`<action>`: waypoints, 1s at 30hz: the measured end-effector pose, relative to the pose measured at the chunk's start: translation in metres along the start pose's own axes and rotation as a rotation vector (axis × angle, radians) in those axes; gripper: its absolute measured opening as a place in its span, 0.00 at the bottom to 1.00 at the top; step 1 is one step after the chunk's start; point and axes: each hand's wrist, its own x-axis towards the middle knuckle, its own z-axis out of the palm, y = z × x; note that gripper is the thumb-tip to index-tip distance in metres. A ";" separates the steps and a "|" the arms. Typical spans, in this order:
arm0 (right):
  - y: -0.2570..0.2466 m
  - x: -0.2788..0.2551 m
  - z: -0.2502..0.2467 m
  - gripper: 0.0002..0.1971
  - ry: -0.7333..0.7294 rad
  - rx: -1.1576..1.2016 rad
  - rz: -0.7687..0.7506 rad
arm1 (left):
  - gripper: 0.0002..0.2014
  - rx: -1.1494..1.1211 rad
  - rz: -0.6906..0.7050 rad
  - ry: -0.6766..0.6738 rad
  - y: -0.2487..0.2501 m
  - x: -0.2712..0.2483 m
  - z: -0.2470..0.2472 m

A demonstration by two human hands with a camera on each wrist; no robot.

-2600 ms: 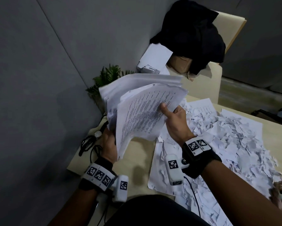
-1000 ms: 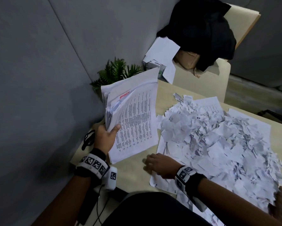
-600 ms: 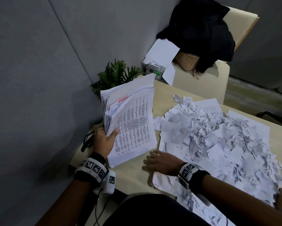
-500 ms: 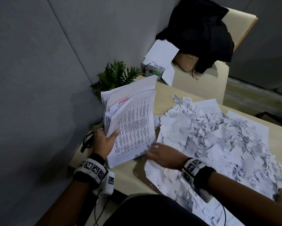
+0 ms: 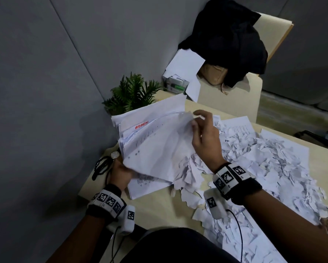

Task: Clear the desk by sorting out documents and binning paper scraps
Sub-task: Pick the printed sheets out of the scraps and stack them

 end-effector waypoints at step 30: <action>0.075 -0.024 0.029 0.28 -0.284 0.226 0.685 | 0.07 0.050 -0.059 -0.025 0.005 0.003 0.030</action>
